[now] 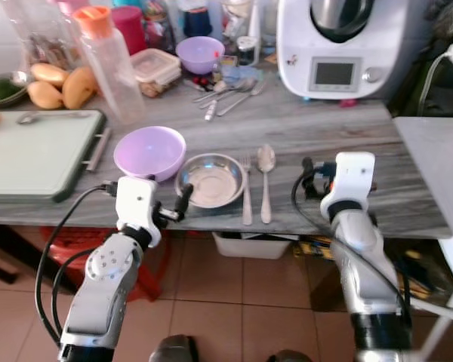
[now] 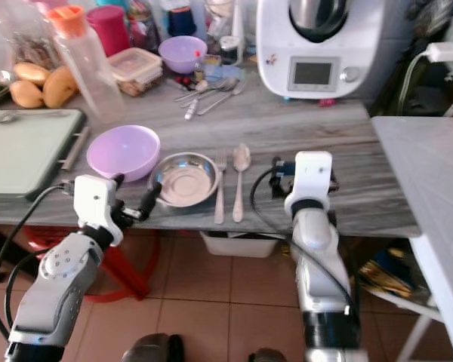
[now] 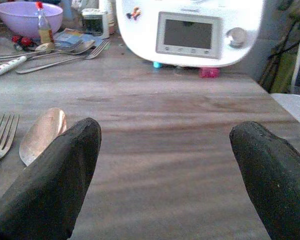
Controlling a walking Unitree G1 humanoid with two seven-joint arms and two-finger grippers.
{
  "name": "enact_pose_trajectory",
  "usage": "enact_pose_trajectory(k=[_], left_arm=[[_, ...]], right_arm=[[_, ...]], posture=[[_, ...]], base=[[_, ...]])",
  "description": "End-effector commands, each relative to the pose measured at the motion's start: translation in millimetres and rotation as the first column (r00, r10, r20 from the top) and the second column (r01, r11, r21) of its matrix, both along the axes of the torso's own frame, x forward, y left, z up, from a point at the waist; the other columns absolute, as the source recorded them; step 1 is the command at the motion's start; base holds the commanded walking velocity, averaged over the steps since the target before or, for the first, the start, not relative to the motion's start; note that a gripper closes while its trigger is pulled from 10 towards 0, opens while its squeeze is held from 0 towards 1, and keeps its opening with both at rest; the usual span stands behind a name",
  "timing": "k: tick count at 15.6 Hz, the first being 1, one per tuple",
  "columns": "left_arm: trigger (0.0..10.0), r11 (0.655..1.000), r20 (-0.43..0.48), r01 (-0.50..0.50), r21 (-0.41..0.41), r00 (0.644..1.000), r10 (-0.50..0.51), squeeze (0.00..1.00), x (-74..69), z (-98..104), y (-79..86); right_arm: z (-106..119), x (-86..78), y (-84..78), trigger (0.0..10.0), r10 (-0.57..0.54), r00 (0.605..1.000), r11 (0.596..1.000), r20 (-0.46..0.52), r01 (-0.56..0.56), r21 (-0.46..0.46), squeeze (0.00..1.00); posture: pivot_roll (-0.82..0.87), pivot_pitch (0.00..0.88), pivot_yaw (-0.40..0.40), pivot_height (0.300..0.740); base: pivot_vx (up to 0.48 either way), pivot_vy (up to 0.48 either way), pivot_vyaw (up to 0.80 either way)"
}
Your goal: Setting the table
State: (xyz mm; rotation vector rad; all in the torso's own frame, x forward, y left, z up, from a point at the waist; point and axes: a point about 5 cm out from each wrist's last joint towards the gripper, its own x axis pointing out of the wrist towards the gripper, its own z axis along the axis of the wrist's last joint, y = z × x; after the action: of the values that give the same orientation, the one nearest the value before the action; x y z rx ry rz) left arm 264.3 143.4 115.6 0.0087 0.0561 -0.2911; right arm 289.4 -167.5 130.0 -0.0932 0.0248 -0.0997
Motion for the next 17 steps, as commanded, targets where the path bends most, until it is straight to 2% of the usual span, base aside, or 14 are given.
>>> enact_pose_trajectory(k=[1,4,9,17], left_arm=[[10.0,1.0,0.009,-0.03,0.008,1.0,0.03,0.0,2.6,0,2.3],[10.0,0.998,0.02,-0.055,0.007,0.998,0.055,0.0,7.6,0,1.0],[10.0,0.996,0.048,-0.09,-0.003,0.995,0.09,0.0,12.8,3,-2.6],[10.0,0.995,0.057,-0.099,-0.008,0.993,0.099,0.0,16.3,1,-3.0]], right_arm=[[7,-2.7,0.8,10.0,-0.002,0.999,1.0,0.04,0.002,0.009,0.0],[3,-6.3,0.5,10.0,0.006,1.0,1.0,0.024,-0.006,-0.003,0.0],[15,-0.4,9.0,10.0,0.051,0.996,0.998,0.072,-0.053,0.021,0.0],[14,2.1,5.9,10.0,0.056,0.997,0.998,0.055,-0.057,0.029,0.0]], posture=[[-0.01,0.0,0.02,0.74],[-0.02,0.0,0.016,0.74],[-0.03,0.0,0.009,0.74],[-0.04,0.0,0.004,0.74]], base=[[0.0,0.0,0.0],[0.0,0.0,0.0],[0.0,0.0,0.0],[-0.279,0.0,0.0]])
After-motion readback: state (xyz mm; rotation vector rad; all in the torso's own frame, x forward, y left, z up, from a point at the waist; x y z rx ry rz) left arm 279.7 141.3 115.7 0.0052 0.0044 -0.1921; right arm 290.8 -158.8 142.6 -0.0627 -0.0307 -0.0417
